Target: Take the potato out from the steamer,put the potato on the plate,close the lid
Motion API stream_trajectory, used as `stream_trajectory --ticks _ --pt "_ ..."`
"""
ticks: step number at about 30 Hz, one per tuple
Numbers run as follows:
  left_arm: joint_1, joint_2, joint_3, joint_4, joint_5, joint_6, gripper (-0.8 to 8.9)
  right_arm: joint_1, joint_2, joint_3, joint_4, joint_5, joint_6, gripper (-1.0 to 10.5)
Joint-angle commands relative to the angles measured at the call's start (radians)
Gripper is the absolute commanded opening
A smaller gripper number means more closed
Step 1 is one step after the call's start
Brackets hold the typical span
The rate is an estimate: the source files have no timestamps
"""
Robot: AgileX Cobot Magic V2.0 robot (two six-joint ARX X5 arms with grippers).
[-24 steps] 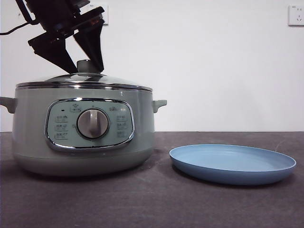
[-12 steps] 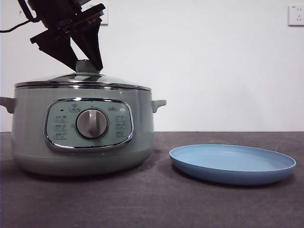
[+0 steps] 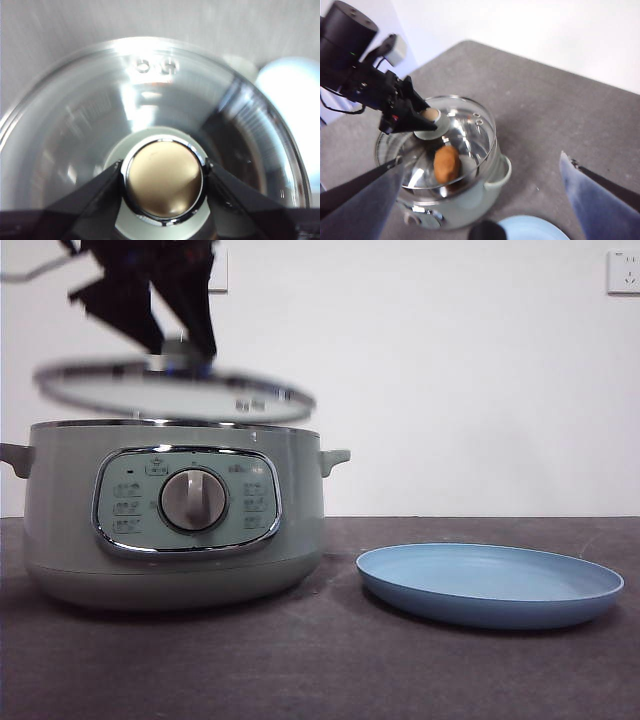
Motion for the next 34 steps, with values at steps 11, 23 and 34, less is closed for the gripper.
stream_trajectory --ticks 11,23,34 --pt "0.011 -0.023 0.606 -0.336 -0.292 0.105 -0.06 0.158 0.120 0.103 0.047 0.098 0.114 5.6" --pt "0.011 -0.100 0.779 -0.519 -0.679 0.101 -0.07 0.437 0.576 0.529 -0.151 0.356 0.028 5.6" --pt "0.011 -0.137 0.778 -0.520 -0.667 0.100 -0.07 0.570 0.911 0.619 -0.140 0.528 -0.023 5.6"
